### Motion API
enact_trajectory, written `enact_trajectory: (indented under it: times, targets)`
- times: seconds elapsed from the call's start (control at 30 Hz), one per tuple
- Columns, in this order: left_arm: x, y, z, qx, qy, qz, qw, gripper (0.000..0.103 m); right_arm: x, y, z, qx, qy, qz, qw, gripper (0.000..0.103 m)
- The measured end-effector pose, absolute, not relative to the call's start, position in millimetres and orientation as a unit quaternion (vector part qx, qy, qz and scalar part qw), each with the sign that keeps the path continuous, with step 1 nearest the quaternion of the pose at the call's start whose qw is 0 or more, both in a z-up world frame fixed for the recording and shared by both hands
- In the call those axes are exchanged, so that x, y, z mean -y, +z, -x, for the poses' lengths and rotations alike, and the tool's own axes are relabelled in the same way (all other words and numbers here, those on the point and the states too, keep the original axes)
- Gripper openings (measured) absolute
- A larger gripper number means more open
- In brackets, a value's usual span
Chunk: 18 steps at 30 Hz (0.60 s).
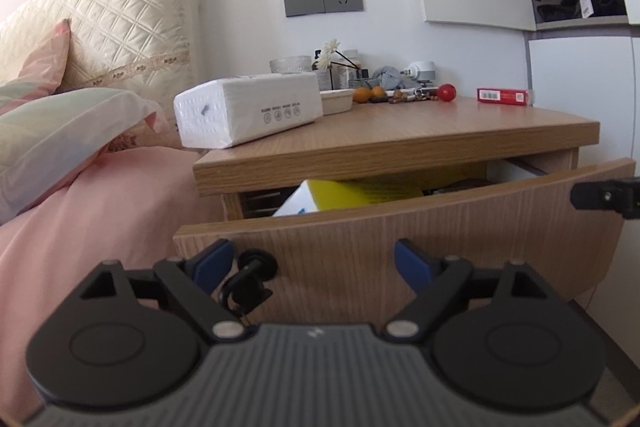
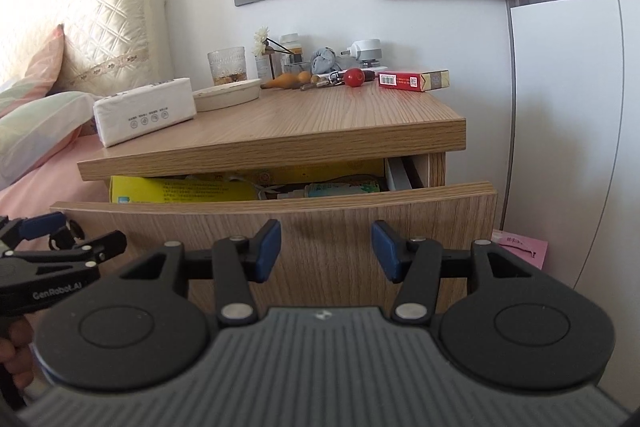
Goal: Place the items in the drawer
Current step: 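Push the drawer front closed with the left gripper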
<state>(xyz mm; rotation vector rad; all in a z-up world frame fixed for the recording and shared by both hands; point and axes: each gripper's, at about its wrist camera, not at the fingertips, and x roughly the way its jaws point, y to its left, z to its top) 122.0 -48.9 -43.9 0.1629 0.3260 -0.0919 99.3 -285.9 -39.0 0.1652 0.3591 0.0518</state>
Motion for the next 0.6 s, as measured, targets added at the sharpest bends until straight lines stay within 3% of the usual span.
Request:
enact_trajectory:
  times: [0.6]
  targets:
    - [48.6, -40.8, -173.6, -0.153, -0.044, -0.071, 0.985, 0.088, 299.3, -45.8, -147.0, -0.155, 0.024, -0.094, 0.983, 0.055]
